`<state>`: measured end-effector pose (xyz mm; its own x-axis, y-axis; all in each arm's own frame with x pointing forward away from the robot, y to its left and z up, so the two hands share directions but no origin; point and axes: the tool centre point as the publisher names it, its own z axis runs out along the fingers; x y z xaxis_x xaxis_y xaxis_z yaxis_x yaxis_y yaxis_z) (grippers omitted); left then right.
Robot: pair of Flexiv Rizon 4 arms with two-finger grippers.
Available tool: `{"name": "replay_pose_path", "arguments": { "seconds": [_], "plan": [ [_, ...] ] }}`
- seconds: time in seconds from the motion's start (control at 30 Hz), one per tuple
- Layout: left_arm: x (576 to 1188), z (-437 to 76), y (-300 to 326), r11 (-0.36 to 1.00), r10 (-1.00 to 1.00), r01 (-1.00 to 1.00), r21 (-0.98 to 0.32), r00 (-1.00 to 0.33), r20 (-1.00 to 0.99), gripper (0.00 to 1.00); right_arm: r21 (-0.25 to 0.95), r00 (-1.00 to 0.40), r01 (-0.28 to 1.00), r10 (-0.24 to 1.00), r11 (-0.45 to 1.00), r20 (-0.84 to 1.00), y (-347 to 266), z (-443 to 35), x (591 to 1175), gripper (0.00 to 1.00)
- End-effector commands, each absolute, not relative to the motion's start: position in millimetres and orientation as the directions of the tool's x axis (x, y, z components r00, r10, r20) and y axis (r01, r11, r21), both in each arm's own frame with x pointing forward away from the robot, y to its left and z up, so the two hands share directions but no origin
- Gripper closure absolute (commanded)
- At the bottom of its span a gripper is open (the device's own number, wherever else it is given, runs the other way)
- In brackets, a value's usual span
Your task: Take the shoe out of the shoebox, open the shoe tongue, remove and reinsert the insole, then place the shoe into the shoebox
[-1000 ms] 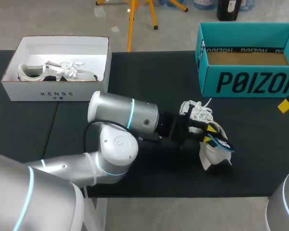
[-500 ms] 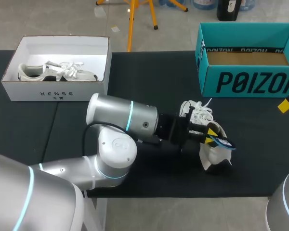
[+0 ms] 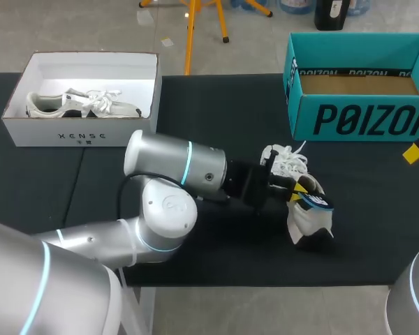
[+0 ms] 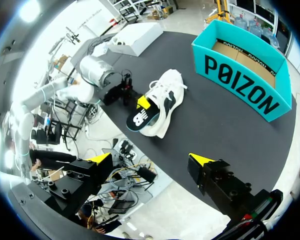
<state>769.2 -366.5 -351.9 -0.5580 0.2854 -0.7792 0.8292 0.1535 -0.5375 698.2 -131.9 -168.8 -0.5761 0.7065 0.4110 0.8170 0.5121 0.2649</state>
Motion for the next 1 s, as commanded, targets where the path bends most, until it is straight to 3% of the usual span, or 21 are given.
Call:
{"name": "replay_pose_path", "arguments": {
  "seconds": [0.03,0.17,0.2,0.23,0.27,0.37,0.5,0.67,0.7,0.73,0.77,1.0],
  "plan": [
    [768.3,-355.3,-375.2,0.14,0.323,0.82,-0.554,-0.567,-0.758,1.0,0.262,-0.576,0.817,0.707,0.513,0.41,-131.5,-169.3,699.1,0.0],
    [758.3,-357.4,-379.0,0.132,0.315,0.804,-0.579,-0.588,-0.745,1.0,0.262,-0.576,0.817,0.707,0.513,0.41,-131.5,-169.3,699.1,0.0],
    [756.1,-354.9,-378.5,0.13,0.308,0.802,-0.583,-0.592,-0.745,0.87,0.262,-0.576,0.817,0.707,0.513,0.41,-131.5,-169.3,699.1,0.0],
    [755.1,-353.7,-378.2,0.132,0.306,0.803,-0.581,-0.591,-0.747,0.64,0.262,-0.576,0.817,0.707,0.513,0.41,-131.5,-169.3,699.1,0.0],
    [753.8,-352.1,-377.7,0.128,0.296,0.801,-0.585,-0.594,-0.748,0.54,0.262,-0.576,0.817,0.707,0.513,0.41,-131.5,-169.3,699.1,0.0],
    [750.8,-345.8,-376.2,0.127,0.284,0.801,-0.585,-0.595,-0.752,0.38,0.262,-0.576,0.817,0.707,0.513,0.41,-131.5,-169.3,699.1,0.0],
    [747.7,-336.6,-375.4,0.123,0.271,0.806,-0.579,-0.588,-0.762,0.53,0.262,-0.576,0.817,0.707,0.513,0.41,-131.5,-169.3,699.1,0.0],
    [743.1,-335.7,-379.6,0.11,0.269,0.806,-0.582,-0.588,-0.763,0.6,0.262,-0.576,0.817,0.707,0.513,0.41,-131.5,-169.3,699.1,0.0],
    [742.7,-336.3,-380.3,0.11,0.27,0.805,-0.582,-0.588,-0.762,0.65,0.262,-0.576,0.817,0.707,0.513,0.41,-131.5,-169.3,699.1,0.0],
    [742.4,-336.7,-380.9,0.108,0.271,0.805,-0.583,-0.588,-0.762,0.79,0.262,-0.576,0.817,0.707,0.513,0.41,-131.5,-169.3,699.1,0.0],
    [742.4,-337.2,-381.2,0.102,0.27,0.805,-0.585,-0.588,-0.762,1.0,0.262,-0.576,0.817,0.707,0.513,0.41,-131.5,-169.3,699.1,0.0],
    [751.4,-340.2,-379.0,0.101,0.294,0.821,-0.562,-0.565,-0.771,1.0,0.262,-0.576,0.817,0.707,0.513,0.41,-131.5,-169.3,699.1,0.0]
  ]
}}
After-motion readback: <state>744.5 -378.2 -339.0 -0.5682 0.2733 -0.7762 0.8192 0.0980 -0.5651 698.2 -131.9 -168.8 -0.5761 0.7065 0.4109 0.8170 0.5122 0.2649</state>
